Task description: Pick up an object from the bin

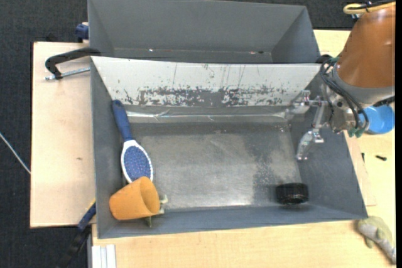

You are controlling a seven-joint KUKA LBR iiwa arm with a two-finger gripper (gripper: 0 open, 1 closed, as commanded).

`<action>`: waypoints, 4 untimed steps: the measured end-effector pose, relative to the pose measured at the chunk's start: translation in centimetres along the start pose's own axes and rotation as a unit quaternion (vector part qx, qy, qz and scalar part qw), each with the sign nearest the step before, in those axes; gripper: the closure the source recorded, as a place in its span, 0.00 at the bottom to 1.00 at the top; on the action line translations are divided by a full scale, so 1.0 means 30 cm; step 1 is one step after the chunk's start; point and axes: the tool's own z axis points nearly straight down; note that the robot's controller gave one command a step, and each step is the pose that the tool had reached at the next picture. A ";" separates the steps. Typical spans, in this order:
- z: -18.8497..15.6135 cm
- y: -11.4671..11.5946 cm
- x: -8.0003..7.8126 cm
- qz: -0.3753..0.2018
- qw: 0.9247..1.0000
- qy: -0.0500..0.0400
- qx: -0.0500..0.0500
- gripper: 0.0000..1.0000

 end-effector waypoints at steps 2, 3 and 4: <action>0.190 -0.016 0.197 -0.072 0.997 0.002 -0.001 0.00; 0.377 -0.093 0.207 -0.061 0.998 0.003 -0.001 0.00; 0.382 -0.107 0.197 -0.242 0.970 -0.002 0.000 0.00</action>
Offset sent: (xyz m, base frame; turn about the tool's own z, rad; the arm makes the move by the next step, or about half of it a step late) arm -0.0475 0.0188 -0.0356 0.0705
